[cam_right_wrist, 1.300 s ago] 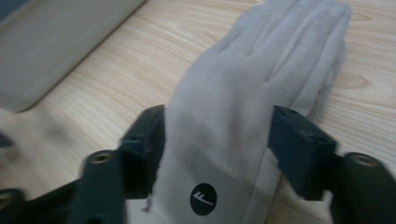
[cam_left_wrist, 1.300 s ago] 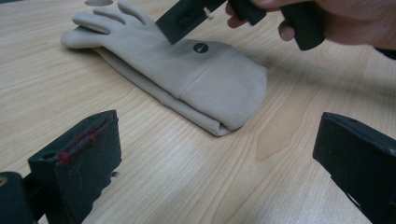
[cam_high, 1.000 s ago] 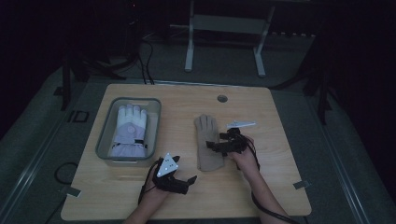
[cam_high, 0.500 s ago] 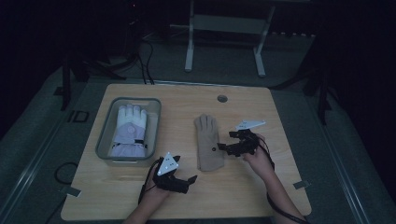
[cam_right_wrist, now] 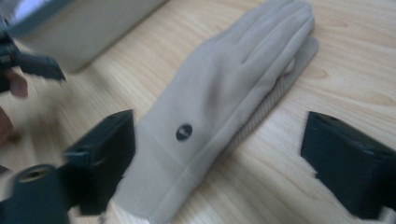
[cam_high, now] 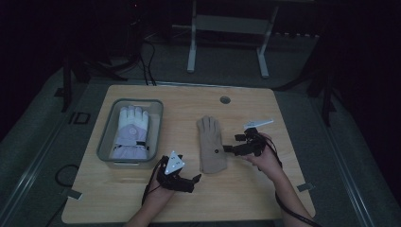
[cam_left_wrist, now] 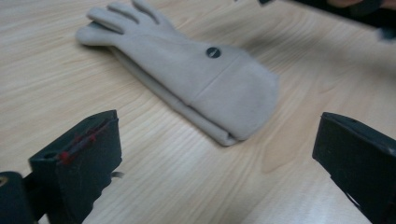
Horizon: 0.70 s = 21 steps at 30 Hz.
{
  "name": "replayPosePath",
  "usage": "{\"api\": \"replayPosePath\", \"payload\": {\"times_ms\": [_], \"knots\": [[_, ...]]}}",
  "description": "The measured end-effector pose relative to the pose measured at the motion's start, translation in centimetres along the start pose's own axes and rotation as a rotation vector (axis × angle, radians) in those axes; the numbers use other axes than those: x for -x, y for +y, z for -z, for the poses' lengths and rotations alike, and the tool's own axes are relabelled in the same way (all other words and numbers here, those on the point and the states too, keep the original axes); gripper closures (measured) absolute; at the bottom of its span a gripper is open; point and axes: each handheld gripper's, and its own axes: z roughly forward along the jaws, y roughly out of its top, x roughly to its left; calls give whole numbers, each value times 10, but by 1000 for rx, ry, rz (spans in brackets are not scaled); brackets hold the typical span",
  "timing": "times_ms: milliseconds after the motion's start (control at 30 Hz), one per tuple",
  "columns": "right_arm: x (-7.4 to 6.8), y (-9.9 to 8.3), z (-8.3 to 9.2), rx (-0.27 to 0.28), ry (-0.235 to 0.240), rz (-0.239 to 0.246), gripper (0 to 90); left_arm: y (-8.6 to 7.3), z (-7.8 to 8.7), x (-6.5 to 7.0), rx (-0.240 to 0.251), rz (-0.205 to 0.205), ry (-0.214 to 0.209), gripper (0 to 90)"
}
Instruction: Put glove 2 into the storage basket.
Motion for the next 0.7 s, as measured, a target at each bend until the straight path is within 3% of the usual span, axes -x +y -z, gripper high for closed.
{"api": "replayPosePath", "payload": {"times_ms": [167, 200, 267, 333, 433, 500, 633, 700], "knots": [[4, 5, -3, 21, -40, -7, 224, 8, -10, 5, -37, -19, -42, 31], [7, 9, -7, 31, -62, -1, 287, 12, -16, 9, -65, -46, -58, 32], [9, 12, -10, 32, -65, -6, 303, 15, -20, 10, -87, -60, -80, 32], [14, 21, -18, 52, -60, -23, 344, 19, -30, 14, -133, -110, -107, 38], [16, 34, -28, 58, -72, -29, 344, 21, -34, 15, -148, -127, -128, 65], [17, 41, -35, 48, -94, -25, 331, 24, -40, 16, -176, -180, -125, 66], [24, 49, -54, 25, -106, -64, 265, 27, -46, 16, -183, -193, -127, 127], [28, 51, -63, 9, -133, -85, 229, 31, -54, 16, -199, -226, -124, 140]]}}
